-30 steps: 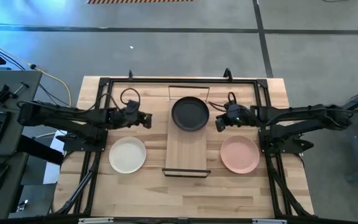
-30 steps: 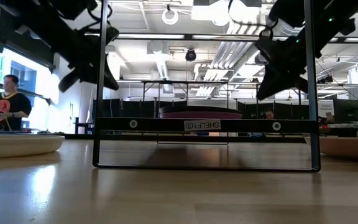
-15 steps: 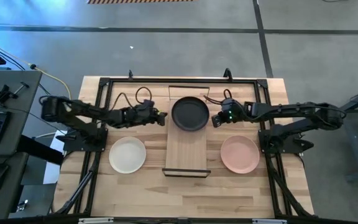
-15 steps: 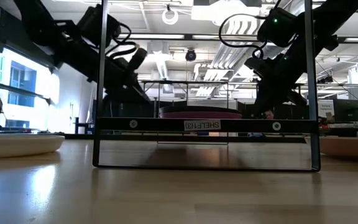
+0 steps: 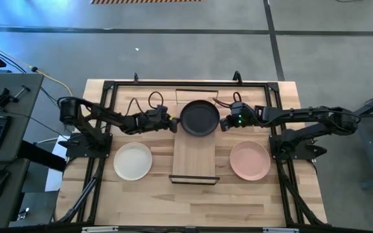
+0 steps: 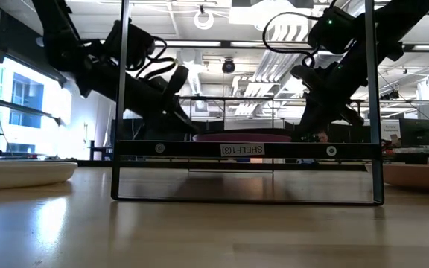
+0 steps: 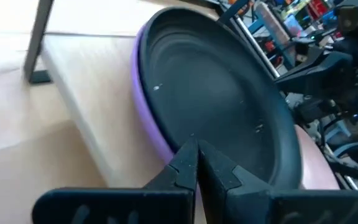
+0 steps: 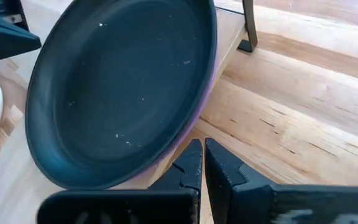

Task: Place and stack plates onto a shelf
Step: Stack the black plate on top of the violet plate on the shelf

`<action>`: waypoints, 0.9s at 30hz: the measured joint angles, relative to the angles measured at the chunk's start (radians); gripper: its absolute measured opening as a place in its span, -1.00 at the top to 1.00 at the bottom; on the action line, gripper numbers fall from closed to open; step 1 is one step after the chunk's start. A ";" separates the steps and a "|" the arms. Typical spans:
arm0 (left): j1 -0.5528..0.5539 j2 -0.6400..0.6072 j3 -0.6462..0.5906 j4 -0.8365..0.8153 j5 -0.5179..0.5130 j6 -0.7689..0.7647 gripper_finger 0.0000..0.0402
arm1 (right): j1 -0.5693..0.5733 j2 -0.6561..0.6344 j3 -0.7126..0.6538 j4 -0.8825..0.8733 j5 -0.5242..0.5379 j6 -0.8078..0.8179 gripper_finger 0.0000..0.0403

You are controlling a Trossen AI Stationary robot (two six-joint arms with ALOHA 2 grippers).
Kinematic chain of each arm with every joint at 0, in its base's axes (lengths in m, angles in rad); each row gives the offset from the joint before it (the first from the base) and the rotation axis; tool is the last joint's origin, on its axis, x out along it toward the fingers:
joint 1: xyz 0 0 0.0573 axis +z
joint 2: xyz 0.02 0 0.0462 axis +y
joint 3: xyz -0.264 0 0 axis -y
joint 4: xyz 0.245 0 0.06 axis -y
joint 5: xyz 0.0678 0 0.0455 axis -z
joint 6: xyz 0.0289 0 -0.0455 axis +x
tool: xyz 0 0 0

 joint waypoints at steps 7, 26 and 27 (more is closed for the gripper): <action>0.006 -0.041 0.021 -0.022 0.027 0.051 1.00 | 0.000 0.000 0.000 -0.001 0.000 0.012 1.00; 0.117 -0.567 0.021 -0.580 -0.100 0.243 1.00 | 0.000 0.111 -0.001 0.140 0.040 0.142 1.00; 0.116 -0.585 0.021 -0.584 -0.113 0.252 1.00 | 0.000 0.119 -0.001 0.146 0.040 0.143 1.00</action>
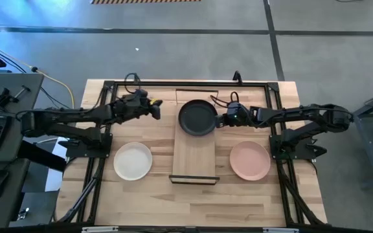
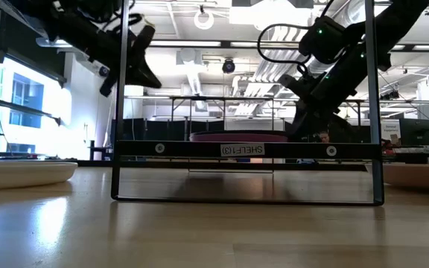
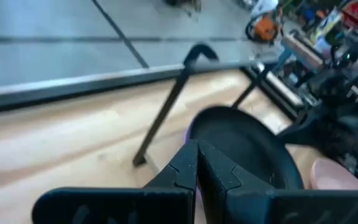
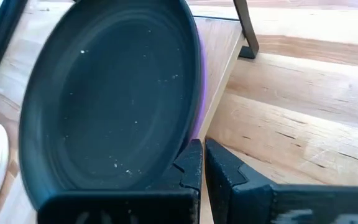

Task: Place and stack plates onto a shelf
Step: Stack the black plate on top of the violet plate on the shelf

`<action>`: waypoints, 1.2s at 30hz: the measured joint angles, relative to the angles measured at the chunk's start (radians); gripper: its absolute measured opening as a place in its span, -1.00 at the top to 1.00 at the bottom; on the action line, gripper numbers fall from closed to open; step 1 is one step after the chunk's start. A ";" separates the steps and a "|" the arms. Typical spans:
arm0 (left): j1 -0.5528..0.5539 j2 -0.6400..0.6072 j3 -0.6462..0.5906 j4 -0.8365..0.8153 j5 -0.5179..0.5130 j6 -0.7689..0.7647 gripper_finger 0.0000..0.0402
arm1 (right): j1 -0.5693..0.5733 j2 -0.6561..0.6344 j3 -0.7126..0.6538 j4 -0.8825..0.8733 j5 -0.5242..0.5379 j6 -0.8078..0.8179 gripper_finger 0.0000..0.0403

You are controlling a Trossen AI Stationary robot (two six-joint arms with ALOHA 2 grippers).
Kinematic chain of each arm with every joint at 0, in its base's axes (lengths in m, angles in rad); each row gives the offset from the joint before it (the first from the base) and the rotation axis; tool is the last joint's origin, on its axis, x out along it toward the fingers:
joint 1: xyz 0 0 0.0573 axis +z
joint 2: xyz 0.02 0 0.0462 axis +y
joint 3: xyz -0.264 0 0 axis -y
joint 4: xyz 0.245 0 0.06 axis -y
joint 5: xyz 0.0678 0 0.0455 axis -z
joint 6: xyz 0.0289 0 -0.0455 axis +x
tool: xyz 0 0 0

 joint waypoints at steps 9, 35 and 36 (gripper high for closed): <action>0.000 -0.084 0.000 -0.143 -0.046 0.011 1.00 | -0.002 -0.006 0.000 0.007 0.026 -0.033 1.00; -0.003 -0.081 -0.021 -0.192 -0.058 -0.019 1.00 | -0.029 -0.033 0.001 0.048 0.019 -0.080 1.00; -0.003 -0.081 -0.021 -0.191 -0.060 -0.018 1.00 | -0.029 -0.033 0.001 0.049 0.019 -0.080 1.00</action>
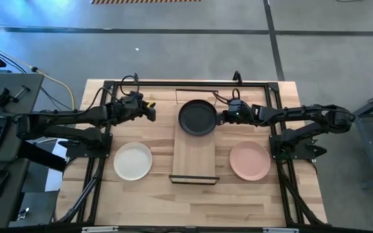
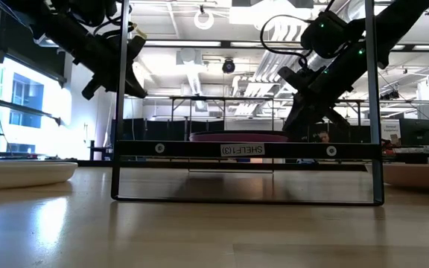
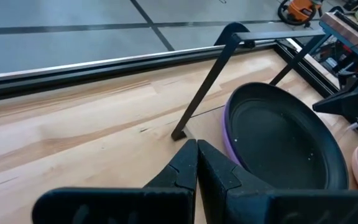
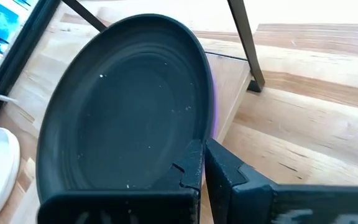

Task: Place and stack plates onto a shelf
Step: Stack the black plate on top of the violet plate on the shelf

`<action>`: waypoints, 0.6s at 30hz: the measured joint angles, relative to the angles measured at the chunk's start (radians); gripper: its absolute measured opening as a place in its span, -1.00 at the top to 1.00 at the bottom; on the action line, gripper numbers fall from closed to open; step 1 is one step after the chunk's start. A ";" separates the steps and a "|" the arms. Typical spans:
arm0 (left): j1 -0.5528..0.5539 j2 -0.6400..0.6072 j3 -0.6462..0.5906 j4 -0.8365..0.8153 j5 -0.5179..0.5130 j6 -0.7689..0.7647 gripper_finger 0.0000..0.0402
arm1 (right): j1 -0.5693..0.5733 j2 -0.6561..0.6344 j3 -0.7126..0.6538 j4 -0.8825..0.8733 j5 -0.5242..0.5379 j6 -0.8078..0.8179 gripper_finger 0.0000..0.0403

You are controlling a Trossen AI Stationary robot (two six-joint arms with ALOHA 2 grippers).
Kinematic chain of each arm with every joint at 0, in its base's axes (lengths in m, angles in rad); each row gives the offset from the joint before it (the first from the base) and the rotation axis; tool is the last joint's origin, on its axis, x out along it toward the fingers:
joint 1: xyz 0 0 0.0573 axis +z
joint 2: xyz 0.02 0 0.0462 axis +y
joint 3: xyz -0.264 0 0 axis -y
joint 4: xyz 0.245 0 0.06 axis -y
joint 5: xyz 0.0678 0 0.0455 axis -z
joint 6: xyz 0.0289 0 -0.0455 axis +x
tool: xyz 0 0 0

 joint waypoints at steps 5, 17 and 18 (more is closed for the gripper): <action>0.000 0.000 0.000 0.001 -0.014 0.000 1.00 | 0.000 0.000 0.000 0.001 0.000 0.000 1.00; 0.000 0.000 0.000 0.040 -0.016 0.002 1.00 | -0.003 0.000 0.000 -0.008 -0.004 -0.008 1.00; 0.000 0.000 0.000 0.043 -0.016 0.002 1.00 | -0.004 0.000 0.000 -0.007 -0.005 -0.008 1.00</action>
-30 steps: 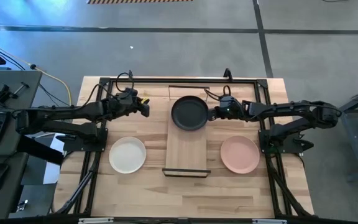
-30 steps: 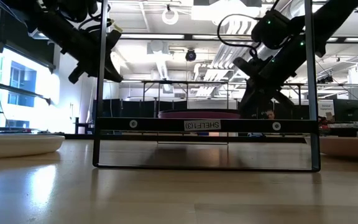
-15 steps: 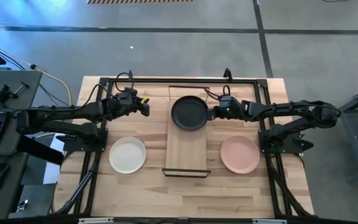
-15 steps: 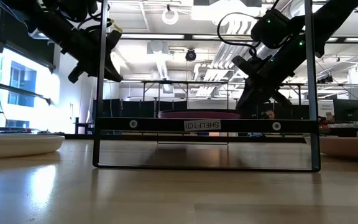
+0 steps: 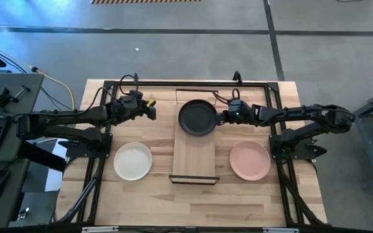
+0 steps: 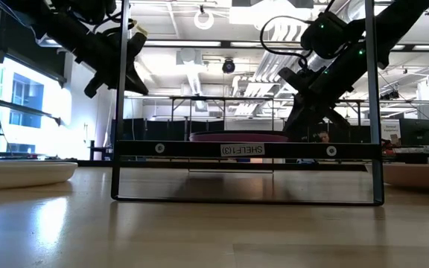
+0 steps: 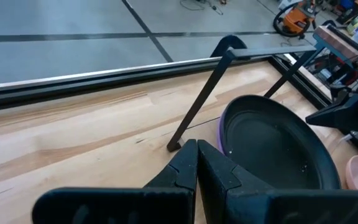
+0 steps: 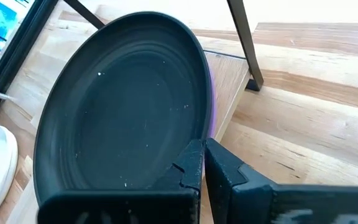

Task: Place and stack plates onto a shelf
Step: Stack the black plate on top of the violet plate on the shelf, then put the light pink plate on the shelf

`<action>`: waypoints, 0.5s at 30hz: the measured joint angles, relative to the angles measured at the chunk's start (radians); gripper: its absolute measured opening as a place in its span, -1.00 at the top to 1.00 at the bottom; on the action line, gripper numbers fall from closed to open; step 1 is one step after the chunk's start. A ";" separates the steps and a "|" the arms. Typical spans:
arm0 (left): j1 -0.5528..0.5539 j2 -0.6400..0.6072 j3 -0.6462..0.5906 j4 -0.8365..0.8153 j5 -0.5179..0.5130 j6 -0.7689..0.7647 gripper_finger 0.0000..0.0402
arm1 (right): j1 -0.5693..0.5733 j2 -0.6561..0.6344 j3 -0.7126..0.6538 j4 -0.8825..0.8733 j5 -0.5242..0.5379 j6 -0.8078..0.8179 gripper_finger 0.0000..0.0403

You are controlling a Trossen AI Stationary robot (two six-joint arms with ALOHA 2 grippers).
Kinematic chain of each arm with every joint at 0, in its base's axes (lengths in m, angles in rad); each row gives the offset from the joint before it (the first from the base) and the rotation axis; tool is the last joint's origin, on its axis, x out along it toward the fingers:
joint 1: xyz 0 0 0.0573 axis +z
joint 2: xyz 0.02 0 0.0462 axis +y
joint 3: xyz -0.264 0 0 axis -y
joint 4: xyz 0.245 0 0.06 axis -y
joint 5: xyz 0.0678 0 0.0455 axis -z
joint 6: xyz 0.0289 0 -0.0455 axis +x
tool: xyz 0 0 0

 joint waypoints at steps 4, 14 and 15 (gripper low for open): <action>0.000 0.000 0.000 0.012 0.003 0.000 1.00 | 0.000 0.000 0.000 -0.002 -0.023 -0.023 1.00; -0.024 -0.100 0.000 0.144 0.270 0.012 1.00 | 0.000 -0.203 0.000 0.125 -0.169 -0.288 1.00; -0.036 -0.121 0.000 0.163 0.281 0.009 1.00 | 0.002 -0.231 0.000 0.144 -0.203 -0.312 1.00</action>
